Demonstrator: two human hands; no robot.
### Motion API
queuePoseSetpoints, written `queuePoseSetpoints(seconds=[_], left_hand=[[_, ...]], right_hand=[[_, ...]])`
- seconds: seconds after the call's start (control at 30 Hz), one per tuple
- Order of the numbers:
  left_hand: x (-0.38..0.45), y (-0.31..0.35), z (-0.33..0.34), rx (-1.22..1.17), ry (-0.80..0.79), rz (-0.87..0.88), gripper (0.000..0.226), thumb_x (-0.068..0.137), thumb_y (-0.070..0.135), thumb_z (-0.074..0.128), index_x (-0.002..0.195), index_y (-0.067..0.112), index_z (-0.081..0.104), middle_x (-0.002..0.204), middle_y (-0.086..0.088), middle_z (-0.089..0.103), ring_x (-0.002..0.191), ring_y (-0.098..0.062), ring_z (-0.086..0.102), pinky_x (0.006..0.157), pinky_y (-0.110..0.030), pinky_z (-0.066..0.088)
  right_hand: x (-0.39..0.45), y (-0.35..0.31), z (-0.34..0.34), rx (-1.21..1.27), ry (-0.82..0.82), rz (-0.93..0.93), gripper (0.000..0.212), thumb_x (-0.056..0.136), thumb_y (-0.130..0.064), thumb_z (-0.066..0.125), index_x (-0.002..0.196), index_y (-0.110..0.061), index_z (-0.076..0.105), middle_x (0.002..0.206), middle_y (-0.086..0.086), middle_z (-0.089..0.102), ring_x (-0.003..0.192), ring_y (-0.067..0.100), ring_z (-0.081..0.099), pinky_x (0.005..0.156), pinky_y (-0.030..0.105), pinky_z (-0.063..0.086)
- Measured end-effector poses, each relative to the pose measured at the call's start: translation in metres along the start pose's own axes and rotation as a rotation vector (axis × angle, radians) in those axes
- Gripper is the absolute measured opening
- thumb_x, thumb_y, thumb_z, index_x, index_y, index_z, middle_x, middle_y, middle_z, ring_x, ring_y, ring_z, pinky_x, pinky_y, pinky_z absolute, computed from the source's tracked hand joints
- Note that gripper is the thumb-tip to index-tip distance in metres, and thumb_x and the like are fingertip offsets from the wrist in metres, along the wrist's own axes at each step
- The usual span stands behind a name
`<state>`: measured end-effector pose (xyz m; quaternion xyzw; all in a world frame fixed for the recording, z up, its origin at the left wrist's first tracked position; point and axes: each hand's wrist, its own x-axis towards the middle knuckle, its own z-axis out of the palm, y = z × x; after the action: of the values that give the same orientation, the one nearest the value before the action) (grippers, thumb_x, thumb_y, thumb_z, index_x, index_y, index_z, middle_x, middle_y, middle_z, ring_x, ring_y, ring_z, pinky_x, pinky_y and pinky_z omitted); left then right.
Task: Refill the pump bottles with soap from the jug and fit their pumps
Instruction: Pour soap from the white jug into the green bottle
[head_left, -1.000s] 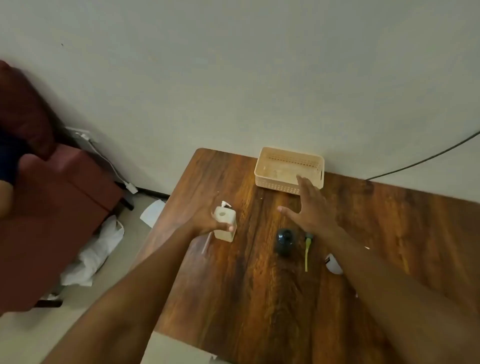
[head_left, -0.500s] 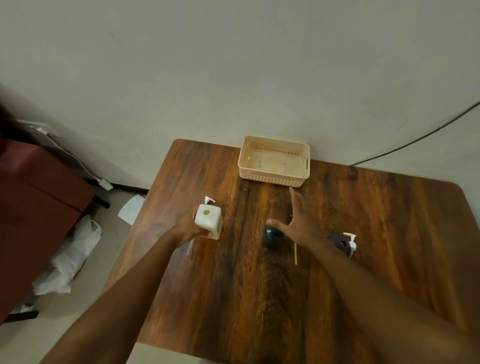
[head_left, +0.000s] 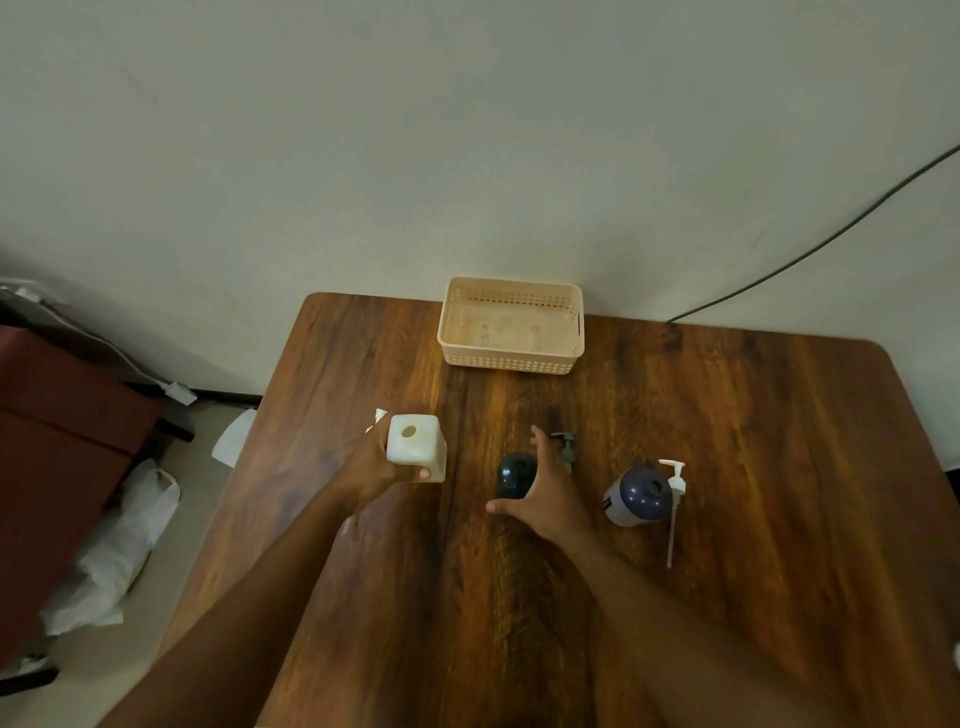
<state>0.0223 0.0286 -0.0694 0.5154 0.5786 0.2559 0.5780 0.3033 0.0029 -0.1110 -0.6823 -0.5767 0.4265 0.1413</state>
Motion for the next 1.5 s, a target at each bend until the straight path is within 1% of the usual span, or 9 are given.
queuePoseSetpoints(seconds=[0.17,0.33,0.57,0.87,0.97,1.13,1.3,1.4,1.5], left_hand=[[0.01,0.004,0.014,-0.081,0.024,-0.005,0.079,0.072,0.004,0.09,0.14,0.007,0.051,0.137,-0.014,0.062,0.129,-0.03,0.061,0.096,-0.045,0.061],[0.012,0.016,0.023,-0.183,0.016,0.007,0.098,0.059,0.029,0.091,0.146,0.013,0.048,0.14,-0.009,0.062,0.129,-0.024,0.062,0.102,-0.05,0.057],[0.017,0.049,0.027,-0.226,0.014,0.091,0.089,0.067,0.026,0.09,0.146,0.022,0.048,0.137,-0.005,0.064,0.126,-0.022,0.065,0.092,-0.039,0.061],[0.007,0.151,0.028,-0.19,0.024,0.332,0.078,0.072,0.03,0.086,0.142,0.021,0.052,0.128,-0.004,0.069,0.116,-0.021,0.07,0.086,-0.037,0.062],[-0.002,0.185,0.025,-0.165,0.026,0.392,0.079,0.074,0.035,0.084,0.143,0.021,0.05,0.132,-0.008,0.067,0.12,-0.024,0.068,0.092,-0.043,0.061],[-0.025,0.228,0.021,-0.131,0.041,0.489,0.073,0.078,0.045,0.08,0.143,0.028,0.05,0.132,-0.004,0.067,0.121,-0.022,0.068,0.096,-0.045,0.06],[-0.052,0.265,0.02,-0.098,0.021,0.552,0.077,0.071,0.067,0.081,0.137,0.038,0.052,0.127,0.0,0.068,0.117,-0.023,0.069,0.092,-0.046,0.062],[-0.064,0.28,0.022,-0.041,0.022,0.613,0.069,0.076,0.061,0.077,0.136,0.04,0.051,0.124,0.002,0.065,0.115,-0.026,0.068,0.09,-0.047,0.063],[-0.072,0.292,0.024,0.018,0.028,0.663,0.065,0.078,0.058,0.072,0.137,0.042,0.049,0.123,0.007,0.064,0.113,-0.022,0.067,0.087,-0.04,0.063]], right_hand=[[0.006,0.004,0.015,0.117,0.115,0.007,0.108,0.06,-0.038,0.095,0.144,-0.037,0.027,0.148,-0.008,0.046,0.136,0.015,0.045,0.105,0.029,0.038],[0.007,0.008,0.021,0.125,0.2,0.007,0.078,0.065,-0.033,0.093,0.126,-0.034,0.043,0.131,-0.004,0.057,0.122,0.017,0.056,0.095,0.028,0.051],[0.008,0.001,-0.016,0.2,0.215,-0.037,0.069,0.063,-0.036,0.093,0.112,-0.04,0.044,0.109,-0.019,0.055,0.107,0.01,0.058,0.075,0.009,0.039],[0.002,-0.062,-0.122,0.364,0.232,-0.239,0.076,0.068,-0.038,0.09,0.132,-0.036,0.048,0.128,-0.02,0.053,0.117,0.005,0.05,0.093,0.024,0.048],[-0.011,-0.092,-0.16,0.385,0.252,-0.304,0.07,0.068,-0.037,0.091,0.123,-0.044,0.047,0.116,-0.03,0.052,0.103,-0.005,0.054,0.078,0.011,0.047],[-0.041,-0.132,-0.215,0.378,0.259,-0.438,0.063,0.067,-0.042,0.086,0.122,-0.043,0.055,0.115,-0.011,0.066,0.104,0.01,0.064,0.082,0.031,0.059],[-0.069,-0.164,-0.252,0.344,0.248,-0.514,0.068,0.068,-0.034,0.087,0.128,-0.035,0.053,0.117,-0.007,0.065,0.106,0.016,0.064,0.083,0.031,0.059],[-0.082,-0.179,-0.264,0.314,0.246,-0.529,0.072,0.07,-0.033,0.087,0.132,-0.034,0.051,0.119,-0.009,0.064,0.107,0.013,0.063,0.079,0.022,0.055],[-0.095,-0.191,-0.273,0.284,0.227,-0.537,0.076,0.067,-0.034,0.087,0.134,-0.035,0.051,0.121,-0.009,0.063,0.108,0.014,0.062,0.083,0.027,0.057]])
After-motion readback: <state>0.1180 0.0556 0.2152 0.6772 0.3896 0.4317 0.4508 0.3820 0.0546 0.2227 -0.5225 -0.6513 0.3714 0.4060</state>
